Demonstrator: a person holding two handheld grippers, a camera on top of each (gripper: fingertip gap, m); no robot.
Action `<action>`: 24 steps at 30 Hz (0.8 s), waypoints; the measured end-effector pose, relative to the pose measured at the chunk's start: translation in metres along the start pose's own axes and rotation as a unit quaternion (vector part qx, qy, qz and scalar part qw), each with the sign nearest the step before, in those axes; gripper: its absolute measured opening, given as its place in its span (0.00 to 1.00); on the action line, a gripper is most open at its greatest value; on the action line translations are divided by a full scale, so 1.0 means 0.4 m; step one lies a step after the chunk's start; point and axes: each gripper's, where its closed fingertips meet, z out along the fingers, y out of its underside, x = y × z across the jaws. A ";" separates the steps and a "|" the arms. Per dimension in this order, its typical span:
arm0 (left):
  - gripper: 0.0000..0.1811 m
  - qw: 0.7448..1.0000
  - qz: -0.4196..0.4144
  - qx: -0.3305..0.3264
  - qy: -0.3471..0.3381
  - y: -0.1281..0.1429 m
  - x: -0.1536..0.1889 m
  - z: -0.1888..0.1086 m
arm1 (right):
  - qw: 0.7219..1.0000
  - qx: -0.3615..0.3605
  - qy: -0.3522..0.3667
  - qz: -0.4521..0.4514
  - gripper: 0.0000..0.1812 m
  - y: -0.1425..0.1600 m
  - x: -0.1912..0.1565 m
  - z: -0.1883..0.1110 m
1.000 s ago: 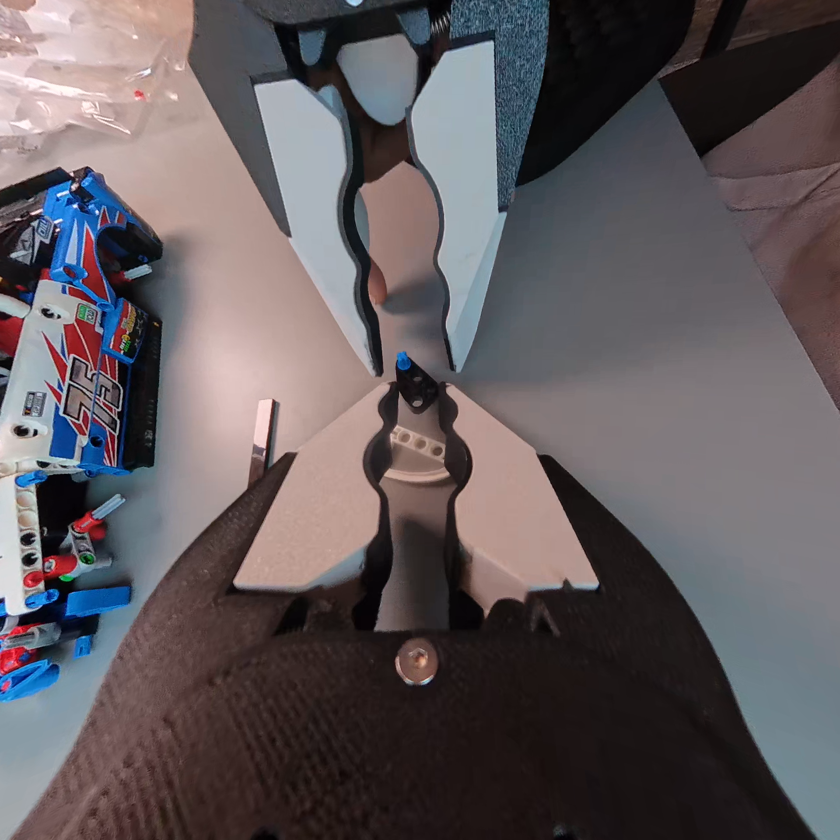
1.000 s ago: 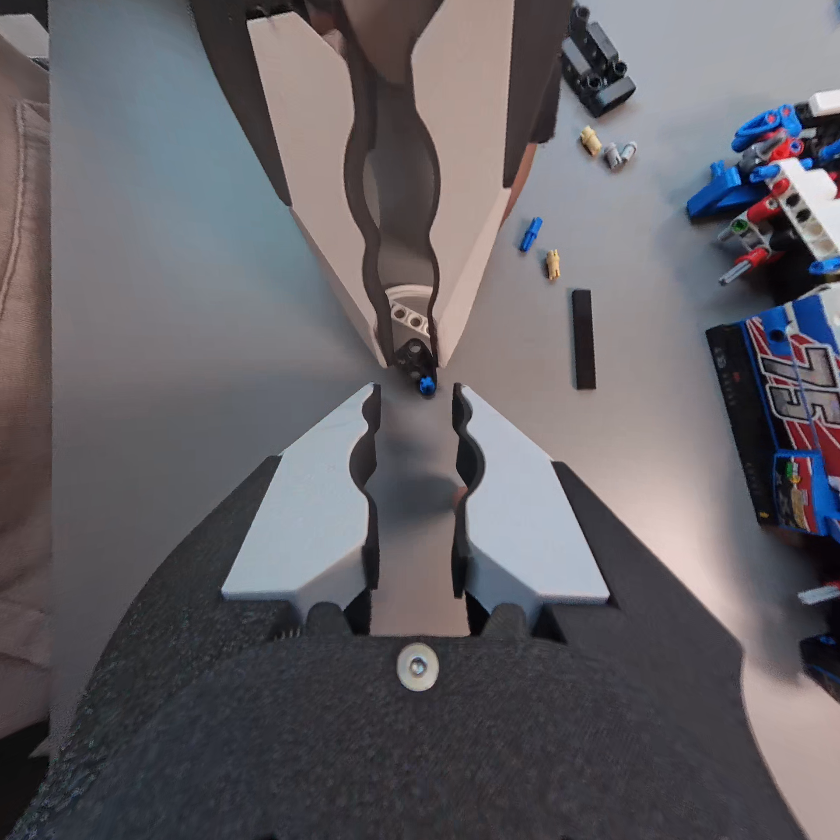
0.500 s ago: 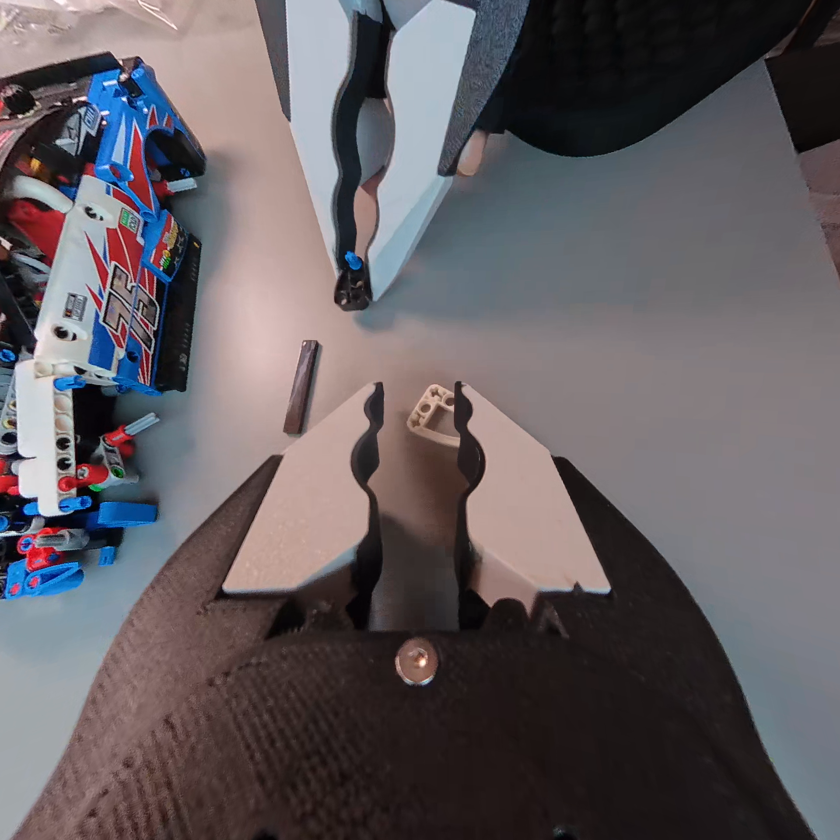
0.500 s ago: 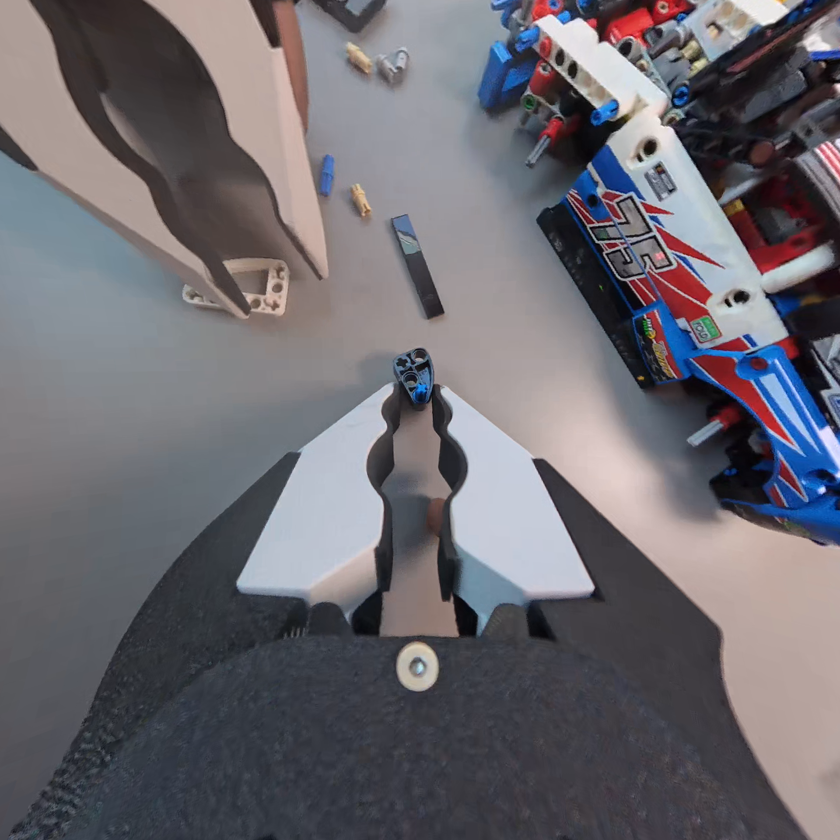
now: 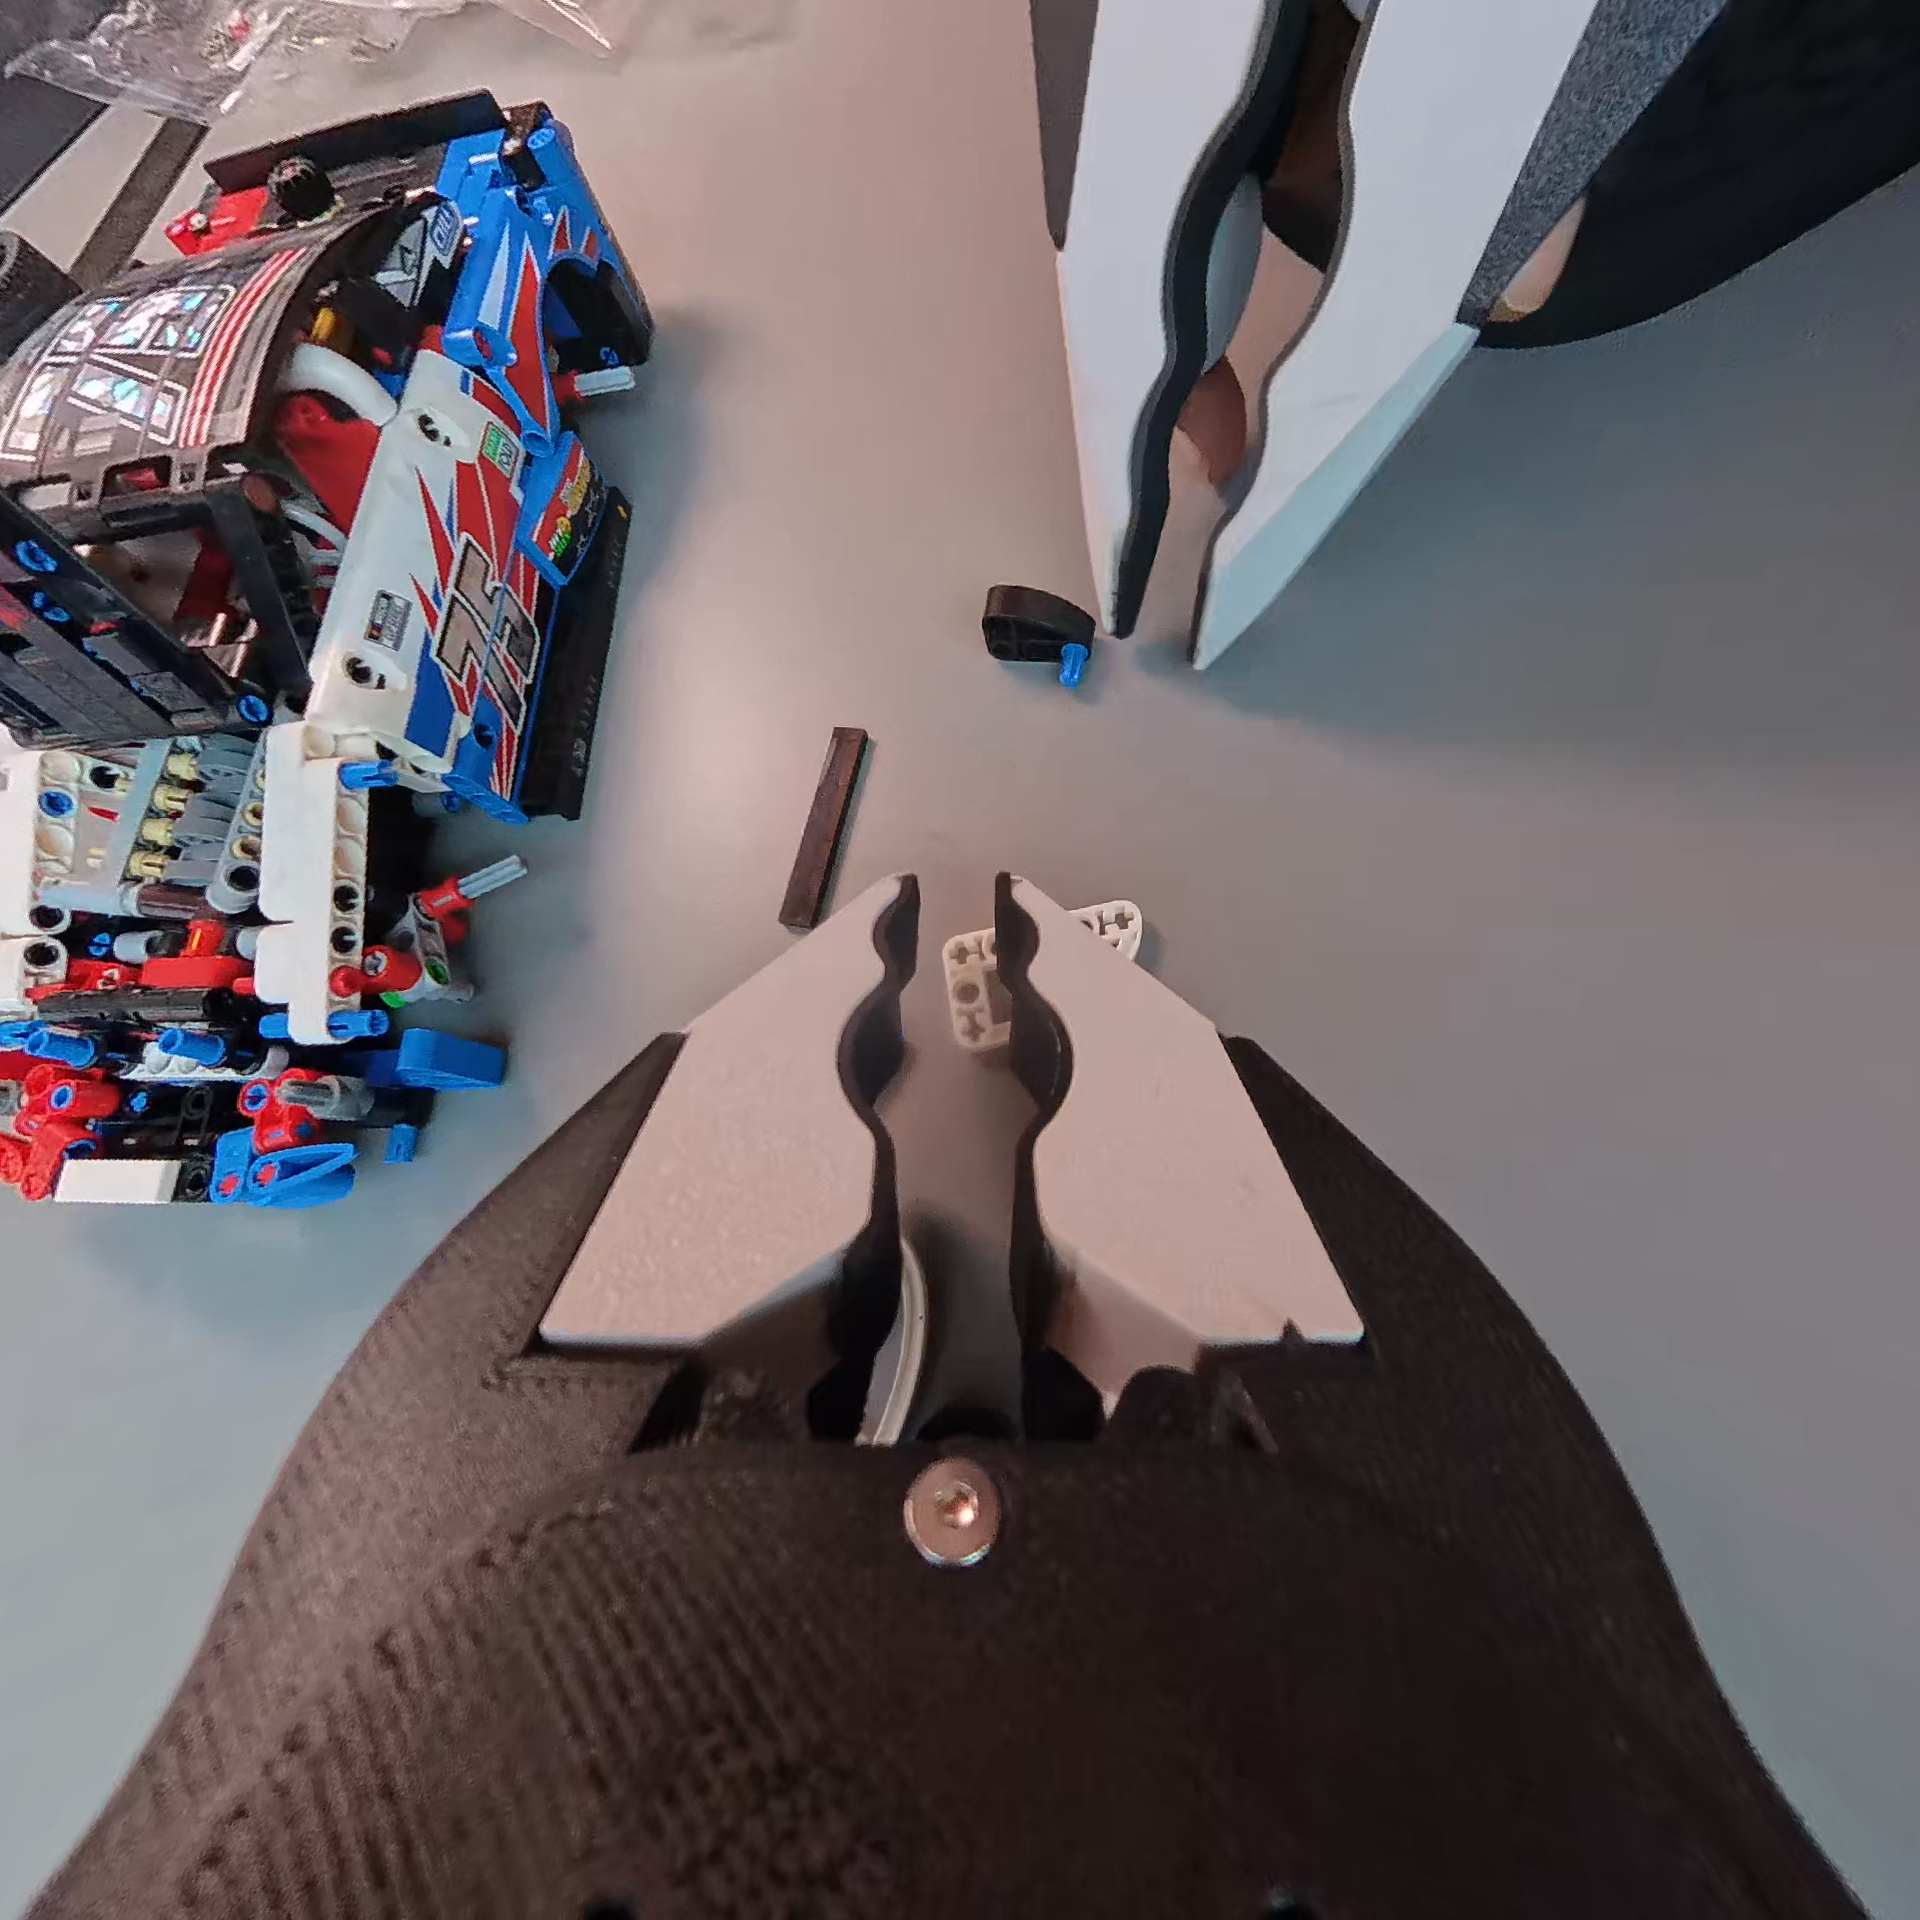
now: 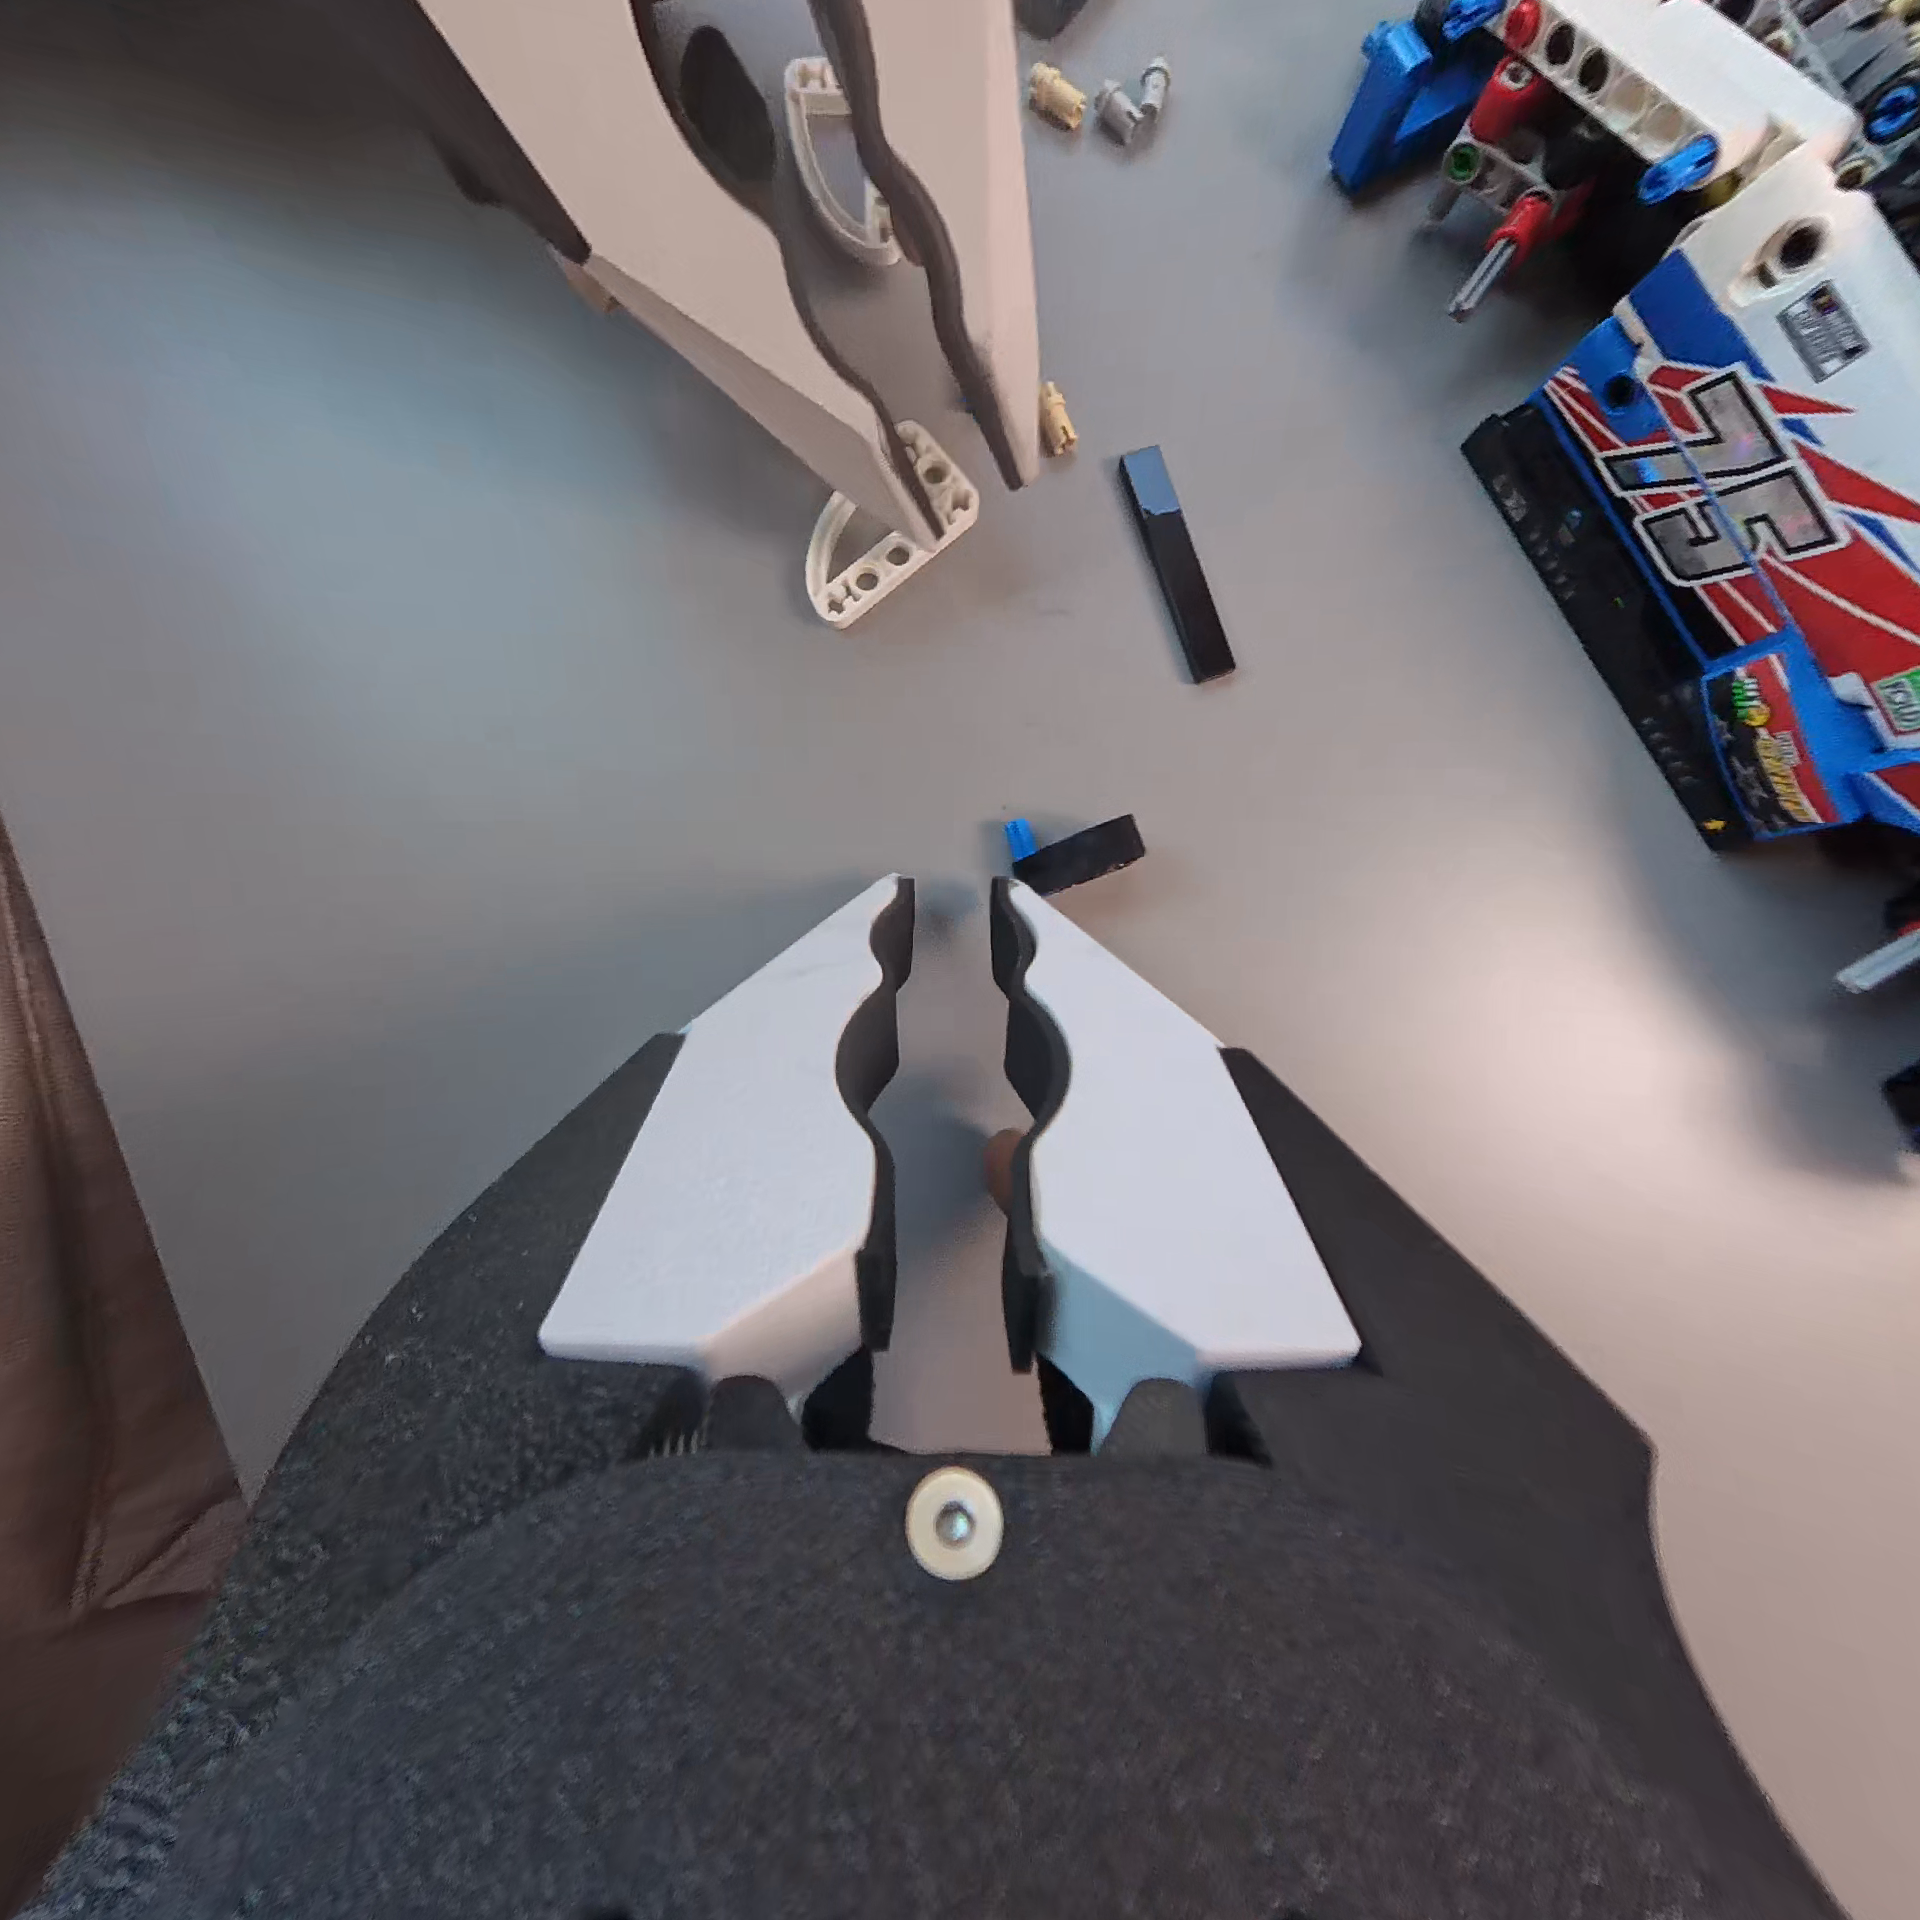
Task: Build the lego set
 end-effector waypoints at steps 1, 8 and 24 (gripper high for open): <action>0.06 1.000 0.002 -0.001 0.000 0.001 0.002 0.001 | 1.000 0.003 0.005 -0.001 0.07 -0.004 0.010 -0.008; 0.06 1.000 0.005 0.001 0.003 -0.002 0.010 0.007 | 1.000 -0.006 0.005 -0.003 0.12 -0.026 0.066 -0.014; 0.14 0.932 -0.286 0.186 0.124 -0.139 -0.007 -0.045 | 0.945 0.328 -0.017 0.011 0.03 -0.203 0.052 -0.092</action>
